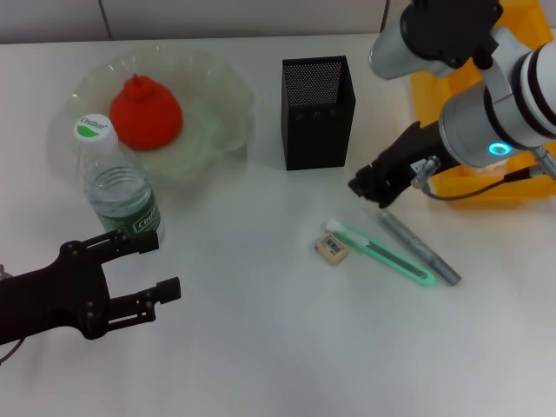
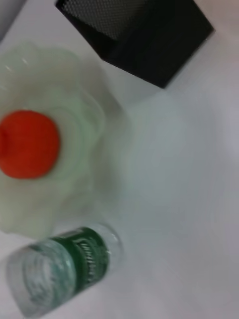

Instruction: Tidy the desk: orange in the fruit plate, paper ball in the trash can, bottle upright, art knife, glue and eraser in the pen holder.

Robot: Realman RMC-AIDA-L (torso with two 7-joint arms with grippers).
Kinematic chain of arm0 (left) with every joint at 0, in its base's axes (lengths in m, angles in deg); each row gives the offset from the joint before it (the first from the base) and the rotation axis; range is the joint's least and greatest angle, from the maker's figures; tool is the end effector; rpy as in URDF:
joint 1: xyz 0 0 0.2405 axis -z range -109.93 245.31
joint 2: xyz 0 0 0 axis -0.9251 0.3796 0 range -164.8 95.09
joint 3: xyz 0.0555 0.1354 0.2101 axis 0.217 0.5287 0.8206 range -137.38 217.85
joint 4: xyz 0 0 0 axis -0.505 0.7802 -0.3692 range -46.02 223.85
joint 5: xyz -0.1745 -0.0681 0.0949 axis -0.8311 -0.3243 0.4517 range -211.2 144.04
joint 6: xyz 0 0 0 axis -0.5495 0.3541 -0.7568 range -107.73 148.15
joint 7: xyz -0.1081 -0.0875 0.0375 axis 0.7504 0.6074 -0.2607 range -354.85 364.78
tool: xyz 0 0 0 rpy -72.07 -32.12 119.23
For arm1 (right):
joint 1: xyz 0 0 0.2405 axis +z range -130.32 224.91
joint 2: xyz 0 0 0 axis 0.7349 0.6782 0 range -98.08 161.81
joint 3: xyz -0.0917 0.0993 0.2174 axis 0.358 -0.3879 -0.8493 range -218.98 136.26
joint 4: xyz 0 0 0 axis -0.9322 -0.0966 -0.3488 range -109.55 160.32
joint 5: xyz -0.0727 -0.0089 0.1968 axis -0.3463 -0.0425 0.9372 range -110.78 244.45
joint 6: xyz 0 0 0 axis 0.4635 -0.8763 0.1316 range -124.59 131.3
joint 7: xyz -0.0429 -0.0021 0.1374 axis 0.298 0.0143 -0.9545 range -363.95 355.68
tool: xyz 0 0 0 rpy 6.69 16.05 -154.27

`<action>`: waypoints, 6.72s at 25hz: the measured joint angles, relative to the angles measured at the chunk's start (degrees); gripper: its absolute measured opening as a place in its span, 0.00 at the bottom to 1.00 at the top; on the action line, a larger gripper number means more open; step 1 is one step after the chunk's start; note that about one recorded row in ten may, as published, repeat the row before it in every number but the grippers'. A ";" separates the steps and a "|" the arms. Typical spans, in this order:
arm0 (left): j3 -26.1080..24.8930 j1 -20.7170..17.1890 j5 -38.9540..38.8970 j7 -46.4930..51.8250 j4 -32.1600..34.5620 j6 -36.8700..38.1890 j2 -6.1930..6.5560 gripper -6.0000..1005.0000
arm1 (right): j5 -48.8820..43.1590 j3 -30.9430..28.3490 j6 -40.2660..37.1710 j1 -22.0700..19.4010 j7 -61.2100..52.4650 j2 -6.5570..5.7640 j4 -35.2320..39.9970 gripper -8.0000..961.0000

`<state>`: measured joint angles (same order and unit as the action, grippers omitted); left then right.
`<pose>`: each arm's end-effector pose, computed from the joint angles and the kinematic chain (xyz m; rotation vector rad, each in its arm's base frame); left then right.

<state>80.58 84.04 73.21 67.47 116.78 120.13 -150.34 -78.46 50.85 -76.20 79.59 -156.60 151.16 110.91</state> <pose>-0.3214 0.2362 0.0069 -2.6607 -0.6214 -0.9049 0.1318 0.3471 -0.0284 -2.6308 0.6956 -0.3286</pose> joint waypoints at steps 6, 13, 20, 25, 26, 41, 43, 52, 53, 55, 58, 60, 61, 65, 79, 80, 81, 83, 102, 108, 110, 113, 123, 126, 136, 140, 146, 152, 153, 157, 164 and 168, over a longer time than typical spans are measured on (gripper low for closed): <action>0.00 0.07 0.00 0.18 0.00 0.01 0.00 0.78 | -0.53 0.44 -0.84 2.59 1.59 0.07 -6.52 0.10; 0.00 0.57 0.00 0.43 0.00 0.02 -0.08 0.78 | -0.64 2.69 2.34 3.99 2.67 0.23 -12.27 0.32; 0.00 0.61 0.09 0.49 0.00 -0.04 -0.17 0.78 | -0.68 4.39 3.78 4.36 2.78 0.23 -14.21 0.35; 0.00 0.62 0.09 0.51 -0.07 -0.13 -0.19 0.78 | -0.69 4.56 4.44 4.60 2.77 0.23 -15.30 0.34; 0.00 0.61 0.09 0.51 -0.08 -0.18 -0.19 0.78 | -0.69 4.56 4.59 4.65 2.77 0.23 -15.53 0.34; 0.00 0.58 0.33 0.30 -0.20 -0.42 -0.18 0.78 | -0.78 5.69 5.86 5.60 2.77 0.32 -18.27 0.29; 0.00 0.49 0.34 0.25 -0.20 -0.43 -0.18 0.78 | -0.78 5.91 5.96 5.80 2.69 0.32 -18.52 0.29; 0.00 0.20 0.35 0.02 -0.18 -0.43 -0.18 0.78 | -1.08 6.78 6.62 6.57 2.21 0.32 -19.76 0.25; 0.00 0.20 0.35 0.01 -0.17 -0.43 -0.17 0.78 | -1.10 6.78 6.62 6.60 2.20 0.32 -19.79 0.24; 0.00 0.20 0.35 0.01 -0.17 -0.43 -0.17 0.78 | -1.12 6.78 6.61 6.63 2.18 0.32 -19.80 0.22; 0.00 0.17 0.35 -0.01 -0.17 -0.42 -0.18 0.78 | -1.13 6.78 6.37 6.64 2.17 0.32 -19.78 0.19; 0.00 0.17 0.35 0.00 -0.17 -0.42 -0.18 0.78 | -1.13 6.77 6.21 6.64 2.17 0.32 -19.65 0.18; 0.00 0.17 0.35 0.01 -0.18 -0.42 -0.18 0.78 | -1.13 6.76 6.15 6.62 2.17 0.32 -19.48 0.18; 0.00 0.16 0.35 0.07 -0.17 -0.41 -0.17 0.78 | -1.08 6.22 6.02 5.77 2.18 0.30 -17.49 0.18; -0.01 -0.19 0.35 0.00 -0.17 -0.02 -0.16 0.78 | 36.80 -17.43 7.14 -8.57 24.13 0.05 -9.72 0.22; 0.00 -0.19 0.35 0.00 -0.17 0.04 -0.20 0.78 | 43.97 -19.97 6.94 -8.78 29.33 -0.01 -13.74 0.23; -0.01 -0.19 0.35 -0.02 -0.17 0.12 -0.25 0.78 | 48.26 -21.56 6.48 -8.78 32.76 -0.05 -16.87 0.23; 0.00 -0.17 0.35 -0.05 -0.17 0.27 -0.39 0.78 | 59.57 -25.01 5.22 -7.77 42.33 -0.14 -25.72 0.24; -0.16 -0.25 0.45 -1.58 -0.26 0.63 -0.87 0.78 | 91.40 -25.52 16.93 7.30 97.21 0.49 -67.85 0.30; -0.33 0.12 0.44 -1.60 -0.27 0.64 -0.67 0.78 | 91.47 -22.19 19.75 7.45 96.62 0.45 -67.64 0.32; -0.35 0.20 0.44 -1.60 -0.27 0.64 -0.67 0.78 | 91.46 -22.16 19.68 7.05 95.26 0.30 -66.80 0.32; -0.35 0.22 0.44 -1.60 -0.25 0.65 -0.66 0.78 | 88.84 -22.06 19.45 5.79 90.02 -0.01 -62.89 0.38; -0.47 -0.04 0.43 -1.59 0.01 1.67 -0.44 0.78 | 41.47 -28.82 4.48 -0.65 38.70 -0.85 -17.67 0.63; -0.45 -0.19 0.43 -1.61 -0.03 1.78 -0.44 0.78 | 34.91 -29.98 -1.05 0.63 32.04 -0.99 -10.96 0.67; -0.44 -0.33 0.44 -1.61 -0.09 2.92 -0.43 0.78 | 3.94 -23.66 -27.07 15.99 12.64 -0.24 -4.06 0.67; -0.45 -0.35 0.44 -1.61 0.02 2.95 -0.43 0.78 | 0.00 -12.91 -26.16 17.06 9.64 0.19 -6.90 0.67; -0.21 -0.11 0.44 -1.60 0.05 2.98 -0.64 0.78 | -0.81 -4.03 -19.84 17.10 6.74 0.30 -12.65 0.66; -0.17 0.13 0.44 -1.60 -0.01 3.01 -0.64 0.78 | -1.60 0.63 -11.50 17.69 5.60 0.36 -18.28 0.66; -0.17 0.14 0.43 -1.60 0.00 3.01 -0.65 0.78 | -1.59 1.43 -10.10 17.82 5.18 0.39 -18.89 0.66; -0.21 0.16 0.44 -1.60 -0.06 3.01 -0.69 0.78 | -1.43 5.28 -5.40 17.60 3.68 0.48 -19.86 0.65; -0.42 0.17 0.43 -1.60 -0.07 2.97 -0.78 0.78 | -1.33 12.99 0.57 17.54 1.27 0.58 -20.79 0.63; -0.47 0.18 0.44 -1.60 -0.15 2.81 -0.79 0.78 | -0.94 14.96 1.71 17.71 0.62 0.59 -21.49 0.62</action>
<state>80.11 84.22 73.65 65.87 116.63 122.93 -151.14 -79.40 65.81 -74.48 97.30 -155.98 151.75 89.42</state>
